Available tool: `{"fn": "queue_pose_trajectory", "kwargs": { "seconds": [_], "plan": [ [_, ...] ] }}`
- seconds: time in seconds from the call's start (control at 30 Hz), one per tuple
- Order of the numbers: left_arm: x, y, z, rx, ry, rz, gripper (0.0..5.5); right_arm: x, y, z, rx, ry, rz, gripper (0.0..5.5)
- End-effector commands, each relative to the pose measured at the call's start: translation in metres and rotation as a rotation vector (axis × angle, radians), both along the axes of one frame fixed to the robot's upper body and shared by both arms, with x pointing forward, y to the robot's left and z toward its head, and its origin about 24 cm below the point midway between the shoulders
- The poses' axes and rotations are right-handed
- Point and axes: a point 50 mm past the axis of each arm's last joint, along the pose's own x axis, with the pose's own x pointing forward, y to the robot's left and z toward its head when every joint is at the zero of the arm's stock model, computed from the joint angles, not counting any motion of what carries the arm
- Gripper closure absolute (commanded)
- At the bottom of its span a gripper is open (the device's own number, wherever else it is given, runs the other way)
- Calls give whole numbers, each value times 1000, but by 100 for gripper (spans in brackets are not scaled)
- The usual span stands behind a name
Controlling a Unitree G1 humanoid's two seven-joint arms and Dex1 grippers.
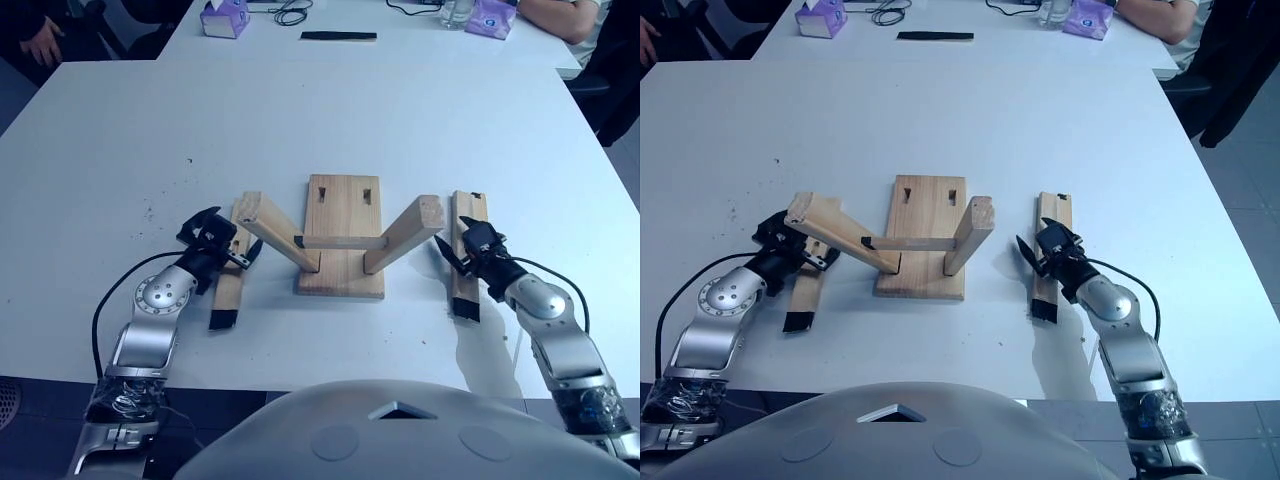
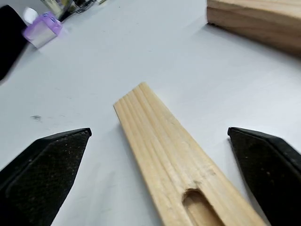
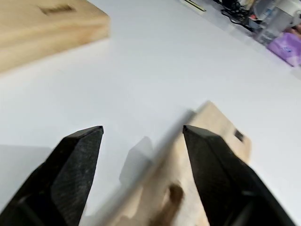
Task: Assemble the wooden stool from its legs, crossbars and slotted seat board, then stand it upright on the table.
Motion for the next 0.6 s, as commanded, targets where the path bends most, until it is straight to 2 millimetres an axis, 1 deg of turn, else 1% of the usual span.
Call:
{"fn": "queue_pose_trajectory", "kwargs": {
  "seconds": [0.03,0.13,0.17,0.23,0.27,0.33,0.4,0.43,0.5,0.6],
  "plan": [
    [30,-15,54,-87,-191,-53,10,0,-3,43,51,-44,122,237],
    [43,-12,72,-78,-259,-58,10,0,-7,58,0,1,235,237],
    [45,-12,74,-69,-266,-71,10,-2,-7,61,-22,34,287,237],
    [44,-18,74,-42,-262,-132,10,-15,-1,62,-63,138,452,237],
    [42,-22,72,-39,-253,-169,10,-22,4,61,-65,192,533,237],
    [33,-40,65,-54,-218,-285,10,-37,15,56,-14,315,684,237],
    [23,-55,60,-65,-184,-391,10,-49,24,53,62,423,798,237],
    [18,-58,58,-64,-168,-427,10,-52,28,51,92,465,835,237],
    [7,-60,52,-49,-125,-479,10,-53,35,45,117,513,885,237],
    [-2,-61,43,-19,-81,-521,10,-42,47,32,121,503,857,237]
  ]
}}
